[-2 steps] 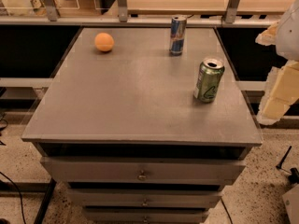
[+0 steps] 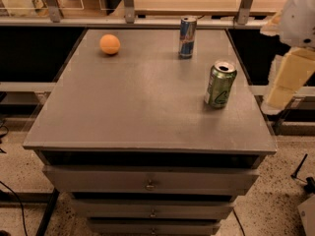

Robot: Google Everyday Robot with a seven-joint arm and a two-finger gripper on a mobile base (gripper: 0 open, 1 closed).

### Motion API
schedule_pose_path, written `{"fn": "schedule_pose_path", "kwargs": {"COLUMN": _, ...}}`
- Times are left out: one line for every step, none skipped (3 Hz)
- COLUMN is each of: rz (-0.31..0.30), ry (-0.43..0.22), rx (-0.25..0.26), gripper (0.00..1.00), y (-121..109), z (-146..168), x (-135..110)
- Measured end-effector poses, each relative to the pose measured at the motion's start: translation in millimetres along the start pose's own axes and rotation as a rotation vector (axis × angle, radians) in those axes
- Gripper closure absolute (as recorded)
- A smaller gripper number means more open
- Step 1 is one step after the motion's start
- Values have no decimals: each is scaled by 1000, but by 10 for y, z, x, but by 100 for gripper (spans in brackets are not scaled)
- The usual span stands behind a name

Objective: Knock redbull can over

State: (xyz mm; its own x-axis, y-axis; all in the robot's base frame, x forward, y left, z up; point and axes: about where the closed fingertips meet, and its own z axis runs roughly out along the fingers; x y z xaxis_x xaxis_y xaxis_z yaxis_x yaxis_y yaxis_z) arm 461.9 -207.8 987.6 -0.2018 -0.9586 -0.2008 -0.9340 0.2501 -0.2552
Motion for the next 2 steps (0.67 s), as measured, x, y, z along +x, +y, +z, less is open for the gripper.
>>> {"fn": "schedule_pose_path", "kwargs": {"rz": -36, "ry": -27, "rx": 21, "gripper": 0, "y": -500, "z": 9, "x": -234}}
{"fn": "schedule_pose_path", "kwargs": {"rz": -64, "ry": -83, "rx": 34, "gripper": 0, "y": -1042, "z": 136, "x": -484}}
